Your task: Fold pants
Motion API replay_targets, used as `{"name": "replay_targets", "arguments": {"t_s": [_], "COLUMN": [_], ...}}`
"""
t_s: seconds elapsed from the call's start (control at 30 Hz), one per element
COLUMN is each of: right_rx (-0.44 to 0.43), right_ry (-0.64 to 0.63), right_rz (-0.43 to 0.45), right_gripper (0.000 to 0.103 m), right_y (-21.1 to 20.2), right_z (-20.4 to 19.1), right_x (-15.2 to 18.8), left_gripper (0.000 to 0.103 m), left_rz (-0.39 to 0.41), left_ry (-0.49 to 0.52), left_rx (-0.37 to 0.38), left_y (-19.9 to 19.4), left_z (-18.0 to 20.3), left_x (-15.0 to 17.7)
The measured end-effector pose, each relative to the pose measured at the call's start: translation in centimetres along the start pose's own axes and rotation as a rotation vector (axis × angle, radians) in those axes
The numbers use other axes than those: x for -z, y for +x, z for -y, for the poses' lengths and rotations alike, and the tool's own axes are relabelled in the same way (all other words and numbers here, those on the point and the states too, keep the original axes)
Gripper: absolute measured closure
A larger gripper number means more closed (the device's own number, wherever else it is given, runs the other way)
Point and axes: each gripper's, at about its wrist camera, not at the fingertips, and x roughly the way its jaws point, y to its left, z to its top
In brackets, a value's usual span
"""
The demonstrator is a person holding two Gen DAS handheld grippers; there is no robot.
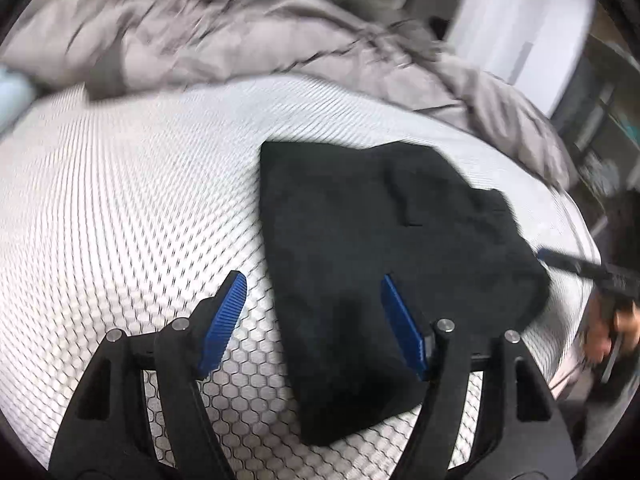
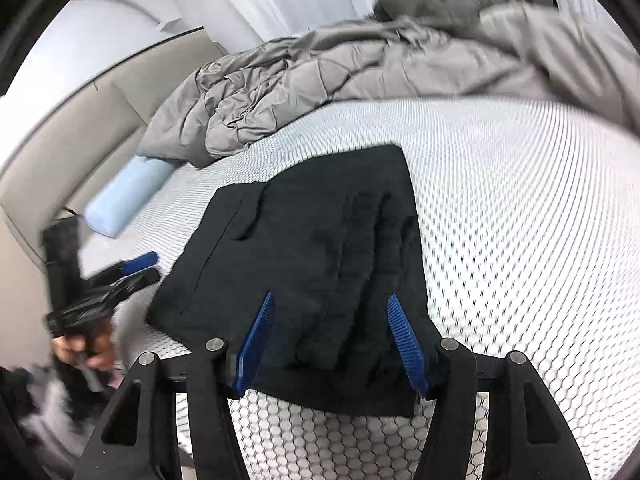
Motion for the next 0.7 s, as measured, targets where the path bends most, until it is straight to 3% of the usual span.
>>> {"name": "replay_targets", "arguments": {"t_s": [0.1,0.23,0.37,0.43,0.47,0.5,0.53,0.6,0.7], "right_rx": [-0.039,-0.039,-0.130,-0.106,-0.081,-0.049,-0.022,-0.059,-0.094], "right_ry": [-0.011,-0.033,-0.031,-0.031,-0.031,-0.023,0.000,0.037,-0.008], "right_rz": [-0.010,-0.003,-0.004,-0.022,-0.038,-0.054,-0.063,-0.049,0.024], "right_gripper": [0.043,0.043,0.043,0.045,0.059,0.084,0.090,0.095,0.096], "right_y": [1.0,1.9,2.6,3.5,4.1,4.8,5.4,4.8,1.5], "right_z": [-0.3,-1.6,-2.4,-2.4,-2.3,-2.1,-1.8,-1.4,-3.0], "right_x": [0.0,-0.2,-0.3,-0.3,-0.2,-0.2,-0.3,-0.3,-0.5], "left_gripper": [0.036,0.036,0.036,0.036,0.036,0.036,0.036,0.036,0.036], "left_rz": [-0.031,-0.029,-0.031,-0.034,-0.037,-0.036,-0.037,-0.033,-0.017], "left_ry": [-0.025,0.031,0.083,0.102,0.111,0.118,0.122,0.121,0.118], "left_rx": [0.000,-0.004,-0.005,-0.012,-0.014,-0.021,-0.021,-0.016,-0.012], "left_y": [0.9,0.7,0.2,1.1,1.2,1.2,1.6,1.5,0.9], "left_z": [-0.6,0.4,1.6,2.5,2.6,2.8,2.9,2.8,2.5], "left_x": [0.1,0.7,2.1,1.7,1.7,1.7,1.3,0.9,0.6]}}
